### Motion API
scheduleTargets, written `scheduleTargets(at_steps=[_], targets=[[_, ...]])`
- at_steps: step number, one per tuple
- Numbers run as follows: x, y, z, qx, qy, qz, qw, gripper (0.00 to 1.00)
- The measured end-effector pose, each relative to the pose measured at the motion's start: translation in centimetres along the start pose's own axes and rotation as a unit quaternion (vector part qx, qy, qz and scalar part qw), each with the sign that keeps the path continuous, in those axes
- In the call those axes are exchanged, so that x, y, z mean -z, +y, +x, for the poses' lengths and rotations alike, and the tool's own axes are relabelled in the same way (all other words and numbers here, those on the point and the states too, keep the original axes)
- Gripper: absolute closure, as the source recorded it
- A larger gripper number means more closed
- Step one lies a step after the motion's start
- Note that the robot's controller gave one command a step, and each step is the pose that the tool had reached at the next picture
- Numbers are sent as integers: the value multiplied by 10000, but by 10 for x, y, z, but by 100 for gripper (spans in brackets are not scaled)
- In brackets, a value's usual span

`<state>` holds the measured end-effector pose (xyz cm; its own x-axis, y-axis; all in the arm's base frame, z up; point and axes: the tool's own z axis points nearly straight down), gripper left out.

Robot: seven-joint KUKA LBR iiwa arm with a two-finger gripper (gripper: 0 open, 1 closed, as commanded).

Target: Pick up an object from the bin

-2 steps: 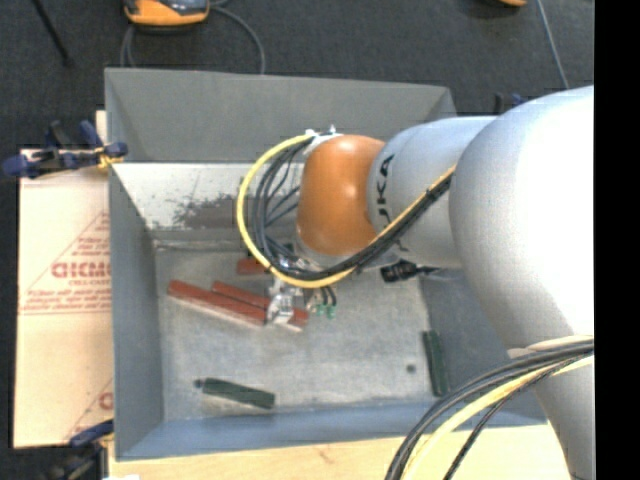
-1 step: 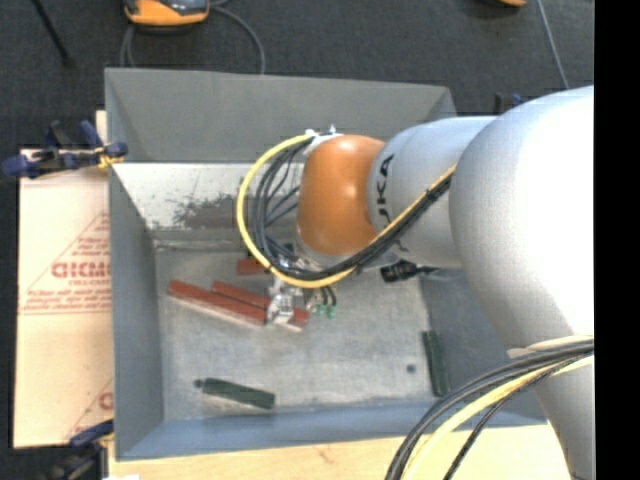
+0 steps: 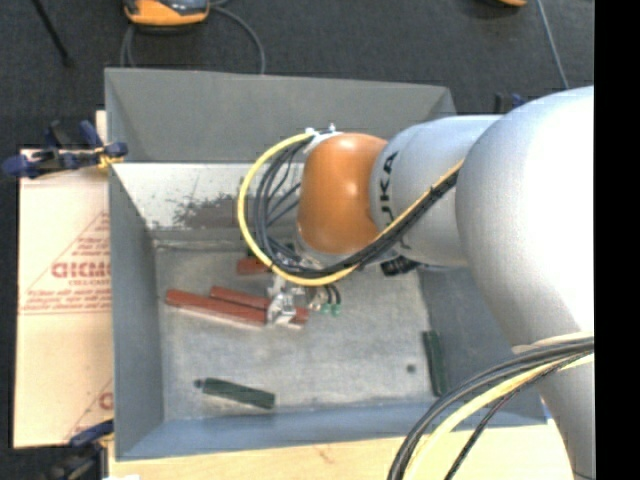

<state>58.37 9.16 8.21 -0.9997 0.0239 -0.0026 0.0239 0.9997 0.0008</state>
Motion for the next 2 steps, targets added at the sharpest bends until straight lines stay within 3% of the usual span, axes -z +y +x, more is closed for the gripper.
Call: scheduleTargets(at_steps=[1,2], targets=[[15,5,-1,409,-2,3,9992,100],[47,12,8,288,5,-1,9996,100]])
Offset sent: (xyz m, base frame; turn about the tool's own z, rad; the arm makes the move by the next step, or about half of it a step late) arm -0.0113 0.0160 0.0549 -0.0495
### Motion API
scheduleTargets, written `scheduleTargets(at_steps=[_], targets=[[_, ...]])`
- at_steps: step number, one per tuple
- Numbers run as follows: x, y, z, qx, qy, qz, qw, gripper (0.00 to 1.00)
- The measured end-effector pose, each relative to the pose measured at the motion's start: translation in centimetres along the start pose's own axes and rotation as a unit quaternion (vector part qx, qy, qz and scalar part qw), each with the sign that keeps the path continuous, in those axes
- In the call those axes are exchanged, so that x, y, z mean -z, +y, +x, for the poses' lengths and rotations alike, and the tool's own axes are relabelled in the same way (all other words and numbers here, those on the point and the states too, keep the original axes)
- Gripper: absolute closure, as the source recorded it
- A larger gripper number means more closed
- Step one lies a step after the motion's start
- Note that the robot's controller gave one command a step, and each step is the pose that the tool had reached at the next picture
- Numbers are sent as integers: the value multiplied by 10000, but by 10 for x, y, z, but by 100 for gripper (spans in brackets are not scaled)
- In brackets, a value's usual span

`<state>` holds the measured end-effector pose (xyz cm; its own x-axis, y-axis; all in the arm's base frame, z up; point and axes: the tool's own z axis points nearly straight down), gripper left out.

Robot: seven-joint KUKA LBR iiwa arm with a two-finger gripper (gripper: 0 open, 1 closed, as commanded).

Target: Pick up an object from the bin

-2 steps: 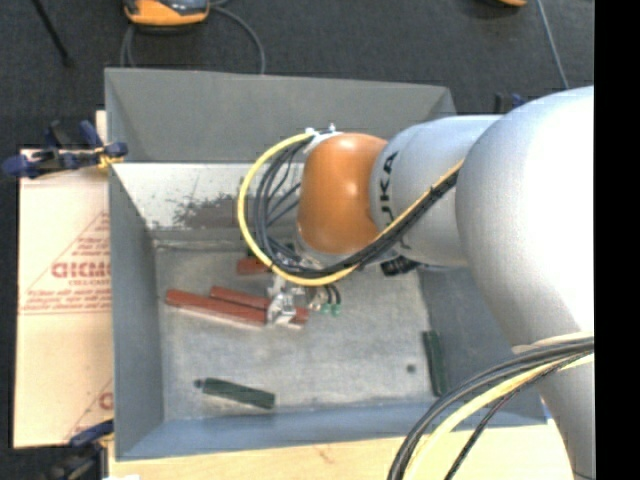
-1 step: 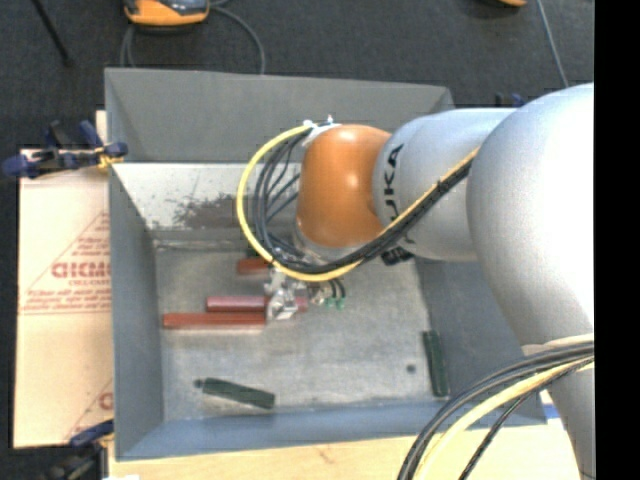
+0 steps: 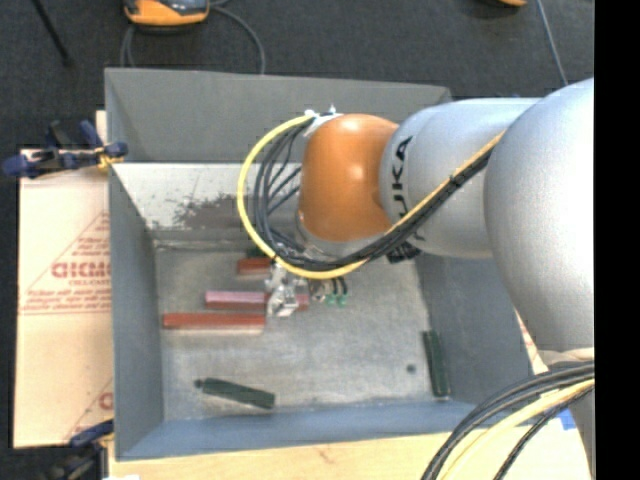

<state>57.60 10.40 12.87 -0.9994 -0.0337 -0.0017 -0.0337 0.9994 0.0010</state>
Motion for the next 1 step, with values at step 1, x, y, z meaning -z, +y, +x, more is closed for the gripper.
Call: scheduleTargets(at_steps=[1], targets=[[108,-6,-5,-35,-10,4,10000,100]])
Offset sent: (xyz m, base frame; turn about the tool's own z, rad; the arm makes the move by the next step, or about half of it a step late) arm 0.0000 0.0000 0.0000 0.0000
